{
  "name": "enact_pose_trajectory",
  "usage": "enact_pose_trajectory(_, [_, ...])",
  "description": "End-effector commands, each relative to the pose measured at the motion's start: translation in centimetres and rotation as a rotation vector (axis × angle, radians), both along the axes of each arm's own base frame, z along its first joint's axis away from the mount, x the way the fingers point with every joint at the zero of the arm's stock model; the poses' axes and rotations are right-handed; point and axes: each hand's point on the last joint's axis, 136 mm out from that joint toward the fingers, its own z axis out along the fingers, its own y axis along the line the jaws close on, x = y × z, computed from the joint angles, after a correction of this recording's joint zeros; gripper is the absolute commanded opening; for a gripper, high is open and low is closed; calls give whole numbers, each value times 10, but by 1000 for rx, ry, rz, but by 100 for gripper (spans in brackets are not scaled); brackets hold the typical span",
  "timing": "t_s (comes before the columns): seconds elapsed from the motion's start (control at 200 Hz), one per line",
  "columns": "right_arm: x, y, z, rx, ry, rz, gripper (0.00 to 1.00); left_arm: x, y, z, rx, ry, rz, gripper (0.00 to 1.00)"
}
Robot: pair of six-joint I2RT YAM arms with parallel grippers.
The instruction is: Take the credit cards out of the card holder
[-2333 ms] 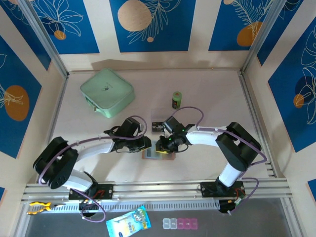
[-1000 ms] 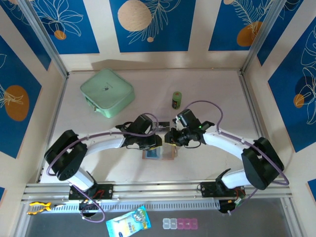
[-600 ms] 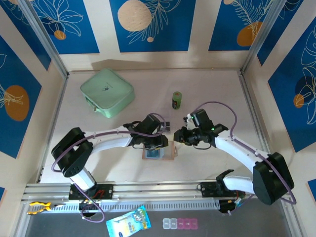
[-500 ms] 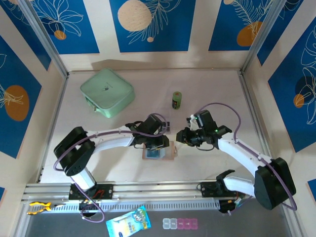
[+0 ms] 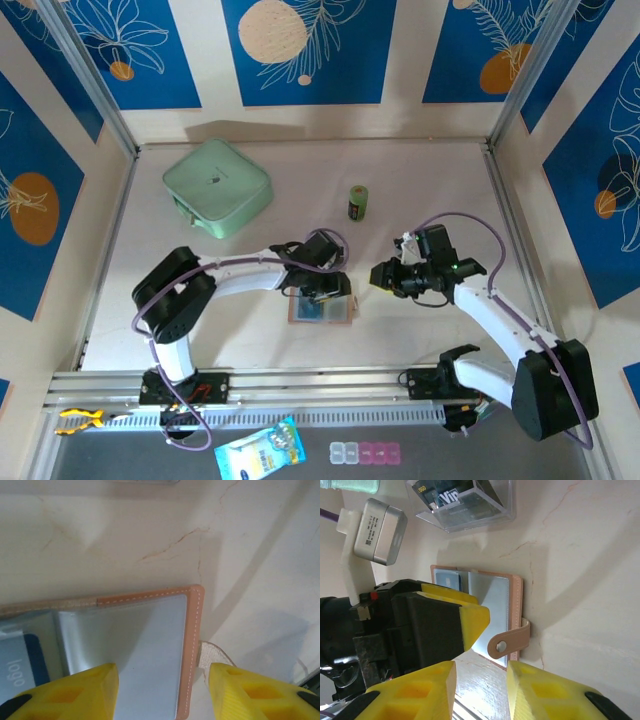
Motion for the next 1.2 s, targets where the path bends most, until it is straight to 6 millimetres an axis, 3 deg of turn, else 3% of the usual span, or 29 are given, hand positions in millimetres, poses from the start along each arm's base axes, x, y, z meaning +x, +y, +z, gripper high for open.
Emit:
enact_pose_trajectory(0.0, [-13, -2, -2, 26, 26, 25, 33, -5, -4, -4, 23, 22, -29, 51])
enact_pose_trajectory(0.32, [-16, -7, -4, 45, 39, -1, 33, -10, -6, -14, 21, 54, -36, 51])
enact_pose_trajectory(0.705, [-9, -1, 13, 70, 28, 0, 34, 5, -14, 33, -72, -33, -31, 51])
enact_pose_trajectory(0.96, [5, 16, 22, 61, 32, 27, 34, 12, 8, 46, -90, -66, -7, 51])
enact_pose_trajectory(1.195, [12, 46, 19, 8, 54, 79, 34, 13, 42, 42, -94, -65, 38, 51])
